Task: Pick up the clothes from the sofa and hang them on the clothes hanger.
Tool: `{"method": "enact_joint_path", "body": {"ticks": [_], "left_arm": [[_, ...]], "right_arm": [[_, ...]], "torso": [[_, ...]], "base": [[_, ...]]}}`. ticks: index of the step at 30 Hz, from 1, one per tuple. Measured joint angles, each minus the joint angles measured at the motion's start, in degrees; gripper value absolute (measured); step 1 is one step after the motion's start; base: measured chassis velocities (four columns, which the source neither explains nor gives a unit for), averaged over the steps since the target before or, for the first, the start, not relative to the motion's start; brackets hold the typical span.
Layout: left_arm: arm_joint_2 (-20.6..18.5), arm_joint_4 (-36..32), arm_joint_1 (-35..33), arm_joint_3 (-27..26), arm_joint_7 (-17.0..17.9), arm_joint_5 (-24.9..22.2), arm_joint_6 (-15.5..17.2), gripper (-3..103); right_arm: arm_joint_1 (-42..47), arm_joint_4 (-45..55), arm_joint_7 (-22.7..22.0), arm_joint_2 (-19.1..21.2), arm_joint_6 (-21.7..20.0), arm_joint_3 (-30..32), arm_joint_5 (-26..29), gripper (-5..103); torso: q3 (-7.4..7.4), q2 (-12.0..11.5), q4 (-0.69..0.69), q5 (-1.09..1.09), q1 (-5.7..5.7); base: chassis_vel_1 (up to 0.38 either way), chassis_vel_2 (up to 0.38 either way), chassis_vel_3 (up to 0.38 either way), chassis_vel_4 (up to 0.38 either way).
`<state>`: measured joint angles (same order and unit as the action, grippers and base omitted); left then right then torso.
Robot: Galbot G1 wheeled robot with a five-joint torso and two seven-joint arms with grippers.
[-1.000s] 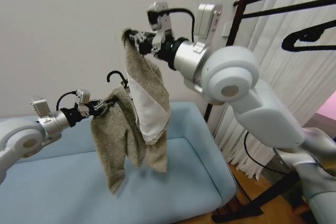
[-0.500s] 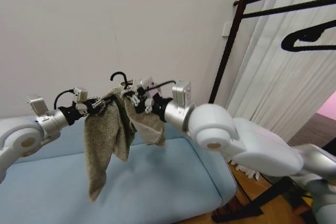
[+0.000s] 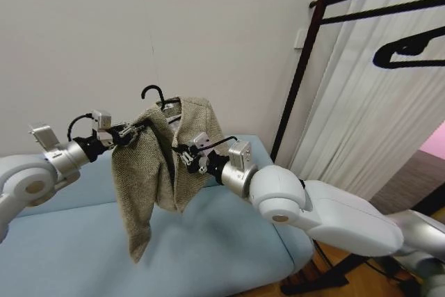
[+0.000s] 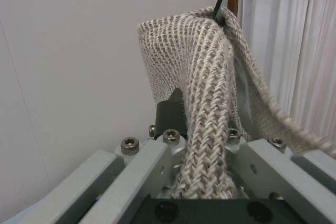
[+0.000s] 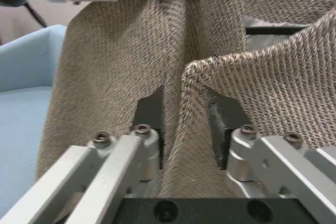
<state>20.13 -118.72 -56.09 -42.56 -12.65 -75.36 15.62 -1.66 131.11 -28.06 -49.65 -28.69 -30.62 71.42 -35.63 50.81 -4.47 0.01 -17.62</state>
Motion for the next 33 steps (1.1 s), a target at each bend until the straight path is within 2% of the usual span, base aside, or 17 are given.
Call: {"method": "enact_joint_path", "body": {"ticks": [1, 4, 8, 10, 11, 14, 16, 17, 19, 20, 22, 24, 33], "left_arm": [[0.1, 0.1, 0.0, -0.1, 0.5, -0.1, -0.3, 5], [0.3, 0.4, 0.3, -0.1, 1.1, -0.4, -0.5, 5], [0.6, 0.7, 0.5, -0.2, 1.0, -0.6, -0.7, 5], [0.6, 0.7, 0.4, -0.3, 0.7, -0.7, -0.8, 5], [0.6, 0.7, 0.4, -0.4, 0.4, -0.7, -0.8, 5], [0.4, 0.5, 0.1, -0.7, -0.6, -0.7, -1.0, 5], [0.3, 0.4, 0.1, -0.8, -0.7, -0.7, -1.0, 5], [0.2, 0.2, 0.1, -0.9, -0.7, -0.8, -1.0, 5], [0.1, 0.0, 0.0, -0.9, -0.7, -0.8, -1.0, 5], [0.1, 0.0, 0.0, -0.9, -0.7, -0.8, -1.0, 5], [0.0, -0.3, -0.2, -0.9, -0.8, -0.8, -1.0, 5], [0.0, -0.4, -0.2, -0.9, -0.7, -0.8, -1.0, 5], [0.1, -1.2, -0.5, -0.5, -0.1, -0.6, -1.0, 5]], "right_arm": [[0.3, 0.9, 0.3, 0.6, 0.1, 0.0, 0.0, 31], [0.5, 2.3, 0.7, 1.6, 0.1, 0.1, 0.1, 37], [0.5, 3.9, 2.8, 4.5, 0.5, 1.5, 0.3, 58], [0.6, 3.8, 3.5, 5.3, 0.6, 2.6, 0.4, 58], [0.6, 3.3, 4.2, 5.8, 0.6, 3.5, 0.4, 63], [-1.3, -4.1, 10.0, 7.6, 0.2, 7.5, 0.4, 80], [-2.3, -6.5, 11.5, 7.6, 0.0, 8.1, 0.3, 80], [-3.5, -8.8, 11.3, 7.0, 0.0, 8.3, 0.5, 85], [-4.8, -11.0, 7.7, 5.3, -0.1, 8.3, 2.5, 95], [-4.8, -11.0, 7.7, 5.3, -0.1, 8.3, 2.5, 95], [-5.5, -11.4, 0.0, 1.9, 0.3, 7.7, 6.6, 100], [-5.7, -10.4, -4.7, -0.3, 0.6, 7.3, 10.4, 100], [-7.1, -11.9, -11.3, -5.7, 0.8, 6.7, 14.5, 102]], "torso": [[0.00, 0.0, 0.00, 0.00, 0.00], [0.00, 0.0, 0.00, 0.00, 0.00], [0.00, 0.0, 0.00, -0.01, 0.00], [0.00, 0.0, 0.00, 0.00, 0.00], [0.00, 0.0, 0.00, 0.00, 0.00], [0.00, 0.0, 0.00, 0.00, 0.00], [0.00, 0.0, -0.01, 0.00, 0.00], [0.00, 0.0, -0.01, 0.00, 0.00], [0.00, 0.0, -0.01, 0.00, 0.00], [0.00, 0.0, -0.01, 0.00, 0.00], [-0.01, 0.0, 0.02, 0.00, 0.00], [-0.01, 0.0, 0.03, -0.01, 0.00], [0.00, 0.0, 0.00, -0.01, -0.01]], "base": [[0.000, 0.000, 0.000, 0.000], [0.000, 0.000, 0.000, 0.000], [0.000, 0.000, 0.000, 0.000], [0.000, 0.000, 0.000, 0.000], [0.000, 0.000, 0.000, 0.000], [0.000, 0.000, 0.000, 0.000], [0.000, 0.000, 0.000, 0.000], [0.000, 0.000, 0.000, 0.000], [0.000, 0.000, 0.000, 0.000], [0.000, 0.000, 0.000, 0.000], [0.000, 0.000, 0.000, 0.000], [0.000, 0.000, 0.000, 0.000], [0.000, 0.000, 0.000, 0.000]]}}
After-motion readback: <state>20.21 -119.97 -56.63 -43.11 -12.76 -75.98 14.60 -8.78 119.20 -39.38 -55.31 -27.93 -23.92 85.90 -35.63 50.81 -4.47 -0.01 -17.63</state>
